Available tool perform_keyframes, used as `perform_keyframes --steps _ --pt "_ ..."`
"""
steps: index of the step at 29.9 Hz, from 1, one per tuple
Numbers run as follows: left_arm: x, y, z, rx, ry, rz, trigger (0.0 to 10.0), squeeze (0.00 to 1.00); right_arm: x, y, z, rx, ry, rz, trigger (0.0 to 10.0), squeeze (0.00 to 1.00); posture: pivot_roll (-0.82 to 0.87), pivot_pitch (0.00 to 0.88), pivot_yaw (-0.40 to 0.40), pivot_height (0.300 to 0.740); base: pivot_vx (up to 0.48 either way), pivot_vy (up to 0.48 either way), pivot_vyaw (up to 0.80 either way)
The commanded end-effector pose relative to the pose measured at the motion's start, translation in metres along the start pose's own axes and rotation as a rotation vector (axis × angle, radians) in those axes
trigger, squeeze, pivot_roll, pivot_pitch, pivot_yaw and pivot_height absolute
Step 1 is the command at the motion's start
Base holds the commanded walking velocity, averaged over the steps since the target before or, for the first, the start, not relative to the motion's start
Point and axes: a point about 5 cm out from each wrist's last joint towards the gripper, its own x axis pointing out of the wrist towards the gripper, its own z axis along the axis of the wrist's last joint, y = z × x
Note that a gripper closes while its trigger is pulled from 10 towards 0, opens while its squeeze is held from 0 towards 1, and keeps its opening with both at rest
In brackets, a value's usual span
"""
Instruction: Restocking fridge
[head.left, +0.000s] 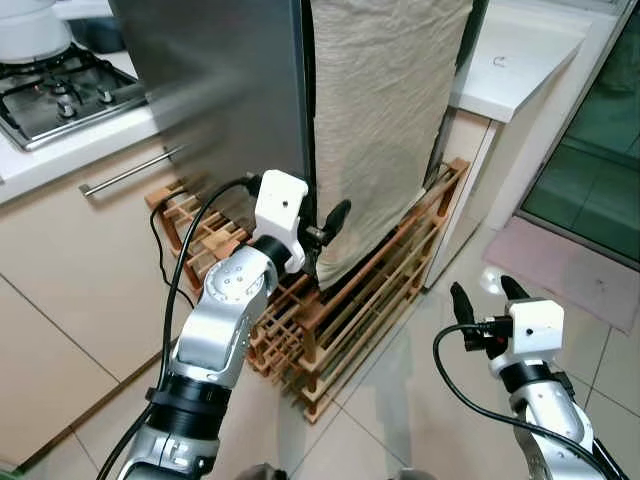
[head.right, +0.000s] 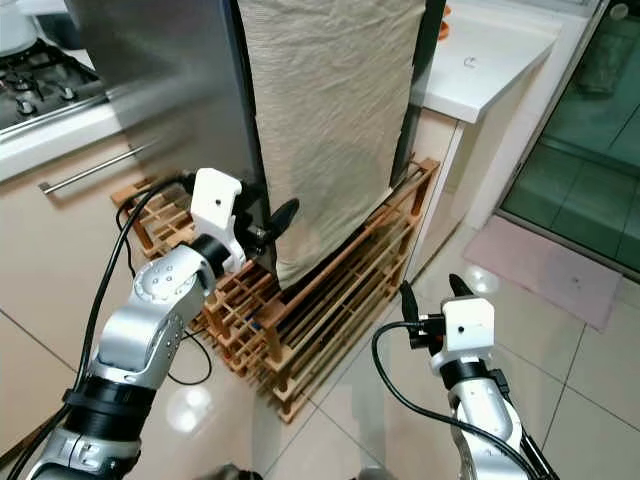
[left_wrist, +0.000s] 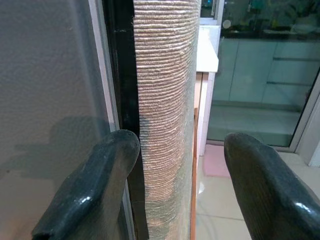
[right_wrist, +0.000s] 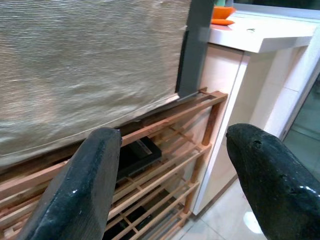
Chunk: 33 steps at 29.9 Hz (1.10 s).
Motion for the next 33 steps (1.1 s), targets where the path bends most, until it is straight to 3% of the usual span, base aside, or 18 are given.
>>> perform_keyframes --steps 1,9,18,22,23,25,31,33 --pt "0.009 0.004 0.005 0.019 -0.013 0.013 10.0 0.0 0.001 0.001 0.002 0.002 -0.011 0.008 10.0 0.0 -0.17 0.018 0.044 0.724 0.0 0.0 0.0" --pt "0.026 0.004 0.013 0.038 -0.036 0.026 10.0 0.0 -0.001 -0.001 0.002 -0.002 -0.009 0.002 10.0 0.0 -0.19 0.023 0.049 0.724 0.0 0.0 0.0" --pt "0.033 0.005 0.013 0.052 -0.054 0.047 10.0 0.0 -0.003 0.0 0.001 -0.002 -0.004 -0.003 10.0 0.0 -0.19 0.028 0.048 0.724 0.0 0.0 0.0" --pt "0.038 -0.022 0.007 0.037 -0.029 -0.068 10.0 0.0 -0.003 0.0 0.0 -0.002 -0.001 0.002 10.0 0.0 -0.18 0.031 0.043 0.724 0.0 0.0 0.0" --pt "0.038 -0.022 0.007 0.037 -0.029 -0.068 10.0 0.0 -0.003 0.0 0.0 -0.002 -0.001 0.002 10.0 0.0 -0.18 0.031 0.043 0.724 0.0 0.0 0.0" --pt "0.045 -0.046 0.009 0.036 -0.029 -0.189 10.0 0.0 -0.001 0.001 0.0 -0.001 -0.001 0.007 10.0 0.0 -0.18 0.033 0.039 0.724 0.0 0.0 0.0" --pt "0.057 -0.068 0.021 0.037 -0.065 -0.249 10.0 0.0 0.002 0.002 0.002 -0.002 -0.008 0.018 10.0 0.0 -0.19 0.039 0.034 0.724 0.0 0.0 0.0" --pt "0.058 -0.068 0.024 0.027 -0.078 -0.251 10.0 0.0 0.002 0.001 0.002 -0.004 -0.009 0.018 10.0 0.0 -0.19 0.039 0.035 0.724 0.0 0.0 0.0"
